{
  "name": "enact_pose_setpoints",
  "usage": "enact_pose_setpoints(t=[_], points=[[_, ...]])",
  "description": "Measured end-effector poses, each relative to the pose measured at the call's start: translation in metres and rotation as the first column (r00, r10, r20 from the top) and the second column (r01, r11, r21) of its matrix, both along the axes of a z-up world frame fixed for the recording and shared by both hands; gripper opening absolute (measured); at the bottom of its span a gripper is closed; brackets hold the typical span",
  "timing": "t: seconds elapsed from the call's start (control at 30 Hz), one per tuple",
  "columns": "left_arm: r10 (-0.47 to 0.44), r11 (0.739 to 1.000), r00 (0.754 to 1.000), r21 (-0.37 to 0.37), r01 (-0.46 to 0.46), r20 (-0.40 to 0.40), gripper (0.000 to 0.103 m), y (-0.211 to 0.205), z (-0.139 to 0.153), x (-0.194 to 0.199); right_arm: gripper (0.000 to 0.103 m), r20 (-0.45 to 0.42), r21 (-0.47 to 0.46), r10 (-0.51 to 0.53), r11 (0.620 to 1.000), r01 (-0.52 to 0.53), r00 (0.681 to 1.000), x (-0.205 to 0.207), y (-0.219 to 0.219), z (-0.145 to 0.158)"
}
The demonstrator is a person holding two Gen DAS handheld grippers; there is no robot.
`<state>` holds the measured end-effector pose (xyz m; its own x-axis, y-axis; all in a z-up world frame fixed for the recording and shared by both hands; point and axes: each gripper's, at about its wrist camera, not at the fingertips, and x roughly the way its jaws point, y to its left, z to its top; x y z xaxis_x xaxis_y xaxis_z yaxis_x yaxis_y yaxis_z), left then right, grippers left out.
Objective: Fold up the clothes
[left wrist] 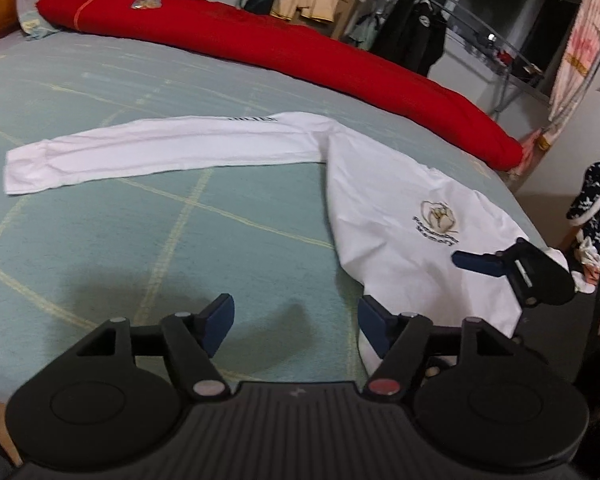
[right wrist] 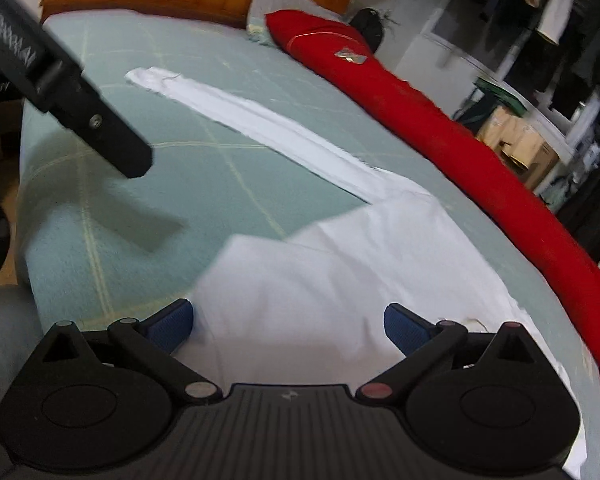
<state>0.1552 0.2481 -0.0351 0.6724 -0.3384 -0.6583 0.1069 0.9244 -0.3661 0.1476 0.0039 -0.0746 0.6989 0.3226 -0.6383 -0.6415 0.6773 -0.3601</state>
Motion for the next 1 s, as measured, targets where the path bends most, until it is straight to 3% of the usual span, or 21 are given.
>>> enact_pose_setpoints(t=[0.23, 0.37, 0.57, 0.7, 0.87, 1.0], points=[[-0.131, 0.985, 0.991, -0.110, 0.130, -0.005, 0.068, -0.028, -0.021, 0.016, 0.103, -0.068, 0.101, -0.147, 0.983, 0.153, 0.987, 0.017, -0.061, 0.003], [-0.189, 0.967, 0.982, -0.179, 0.184, -0.014, 0.068, -0.045, -0.040, 0.028, 0.103, -0.109, 0.077, -0.212, 0.972, 0.221, 0.971, 0.025, -0.081, -0.008], [-0.197, 0.935, 0.980, -0.297, 0.195, 0.022, 0.068, -0.049, -0.050, 0.047, 0.103, -0.154, 0.116, -0.224, 0.963, 0.242, 0.963, 0.020, -0.098, -0.013], [-0.151, 0.921, 0.988, -0.363, 0.145, 0.012, 0.069, -0.040, -0.061, 0.077, 0.103, -0.188, 0.151, -0.242, 0.951, 0.271, 0.952, 0.013, -0.113, -0.012], [-0.147, 0.872, 0.989, -0.473, 0.129, -0.001, 0.070, -0.034, -0.078, 0.127, 0.103, -0.249, 0.183, -0.281, 0.926, 0.330, 0.927, 0.008, -0.135, -0.016], [-0.184, 0.778, 0.983, -0.613, 0.141, -0.007, 0.072, -0.032, -0.088, 0.146, 0.103, -0.275, 0.189, -0.293, 0.917, 0.351, 0.916, 0.003, -0.144, -0.021]])
